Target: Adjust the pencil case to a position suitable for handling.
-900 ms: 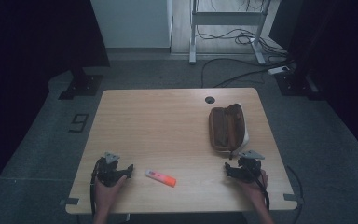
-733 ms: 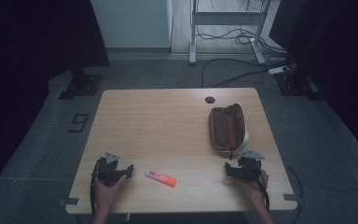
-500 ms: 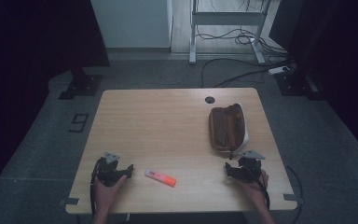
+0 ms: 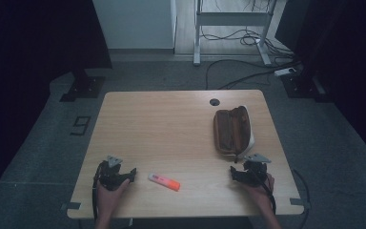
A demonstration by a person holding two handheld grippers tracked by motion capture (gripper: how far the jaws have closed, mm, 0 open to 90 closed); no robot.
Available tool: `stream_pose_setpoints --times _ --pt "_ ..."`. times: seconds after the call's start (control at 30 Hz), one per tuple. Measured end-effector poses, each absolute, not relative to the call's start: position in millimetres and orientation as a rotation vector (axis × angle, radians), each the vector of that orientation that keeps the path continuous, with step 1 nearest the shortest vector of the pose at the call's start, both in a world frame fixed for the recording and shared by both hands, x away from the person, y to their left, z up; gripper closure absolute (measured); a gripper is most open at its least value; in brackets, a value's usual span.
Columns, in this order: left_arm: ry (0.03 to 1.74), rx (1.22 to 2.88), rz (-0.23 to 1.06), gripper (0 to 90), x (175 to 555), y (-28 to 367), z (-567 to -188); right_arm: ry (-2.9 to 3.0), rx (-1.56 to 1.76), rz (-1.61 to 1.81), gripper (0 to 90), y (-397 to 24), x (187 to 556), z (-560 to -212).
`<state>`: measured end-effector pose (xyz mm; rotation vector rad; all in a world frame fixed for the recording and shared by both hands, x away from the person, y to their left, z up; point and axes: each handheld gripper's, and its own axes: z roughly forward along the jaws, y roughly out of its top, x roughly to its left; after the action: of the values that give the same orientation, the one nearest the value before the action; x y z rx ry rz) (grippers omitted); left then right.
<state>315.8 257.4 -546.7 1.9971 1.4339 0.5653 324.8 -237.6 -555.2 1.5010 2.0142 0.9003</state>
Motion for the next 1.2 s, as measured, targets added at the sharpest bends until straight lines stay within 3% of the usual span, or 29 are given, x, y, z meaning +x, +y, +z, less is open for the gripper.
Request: stream_pose_setpoints --times 1.2 --pt "1.434 1.996 0.565 15.6 316 257 -547 1.916 1.496 1.002 17.3 -269 317 -539"
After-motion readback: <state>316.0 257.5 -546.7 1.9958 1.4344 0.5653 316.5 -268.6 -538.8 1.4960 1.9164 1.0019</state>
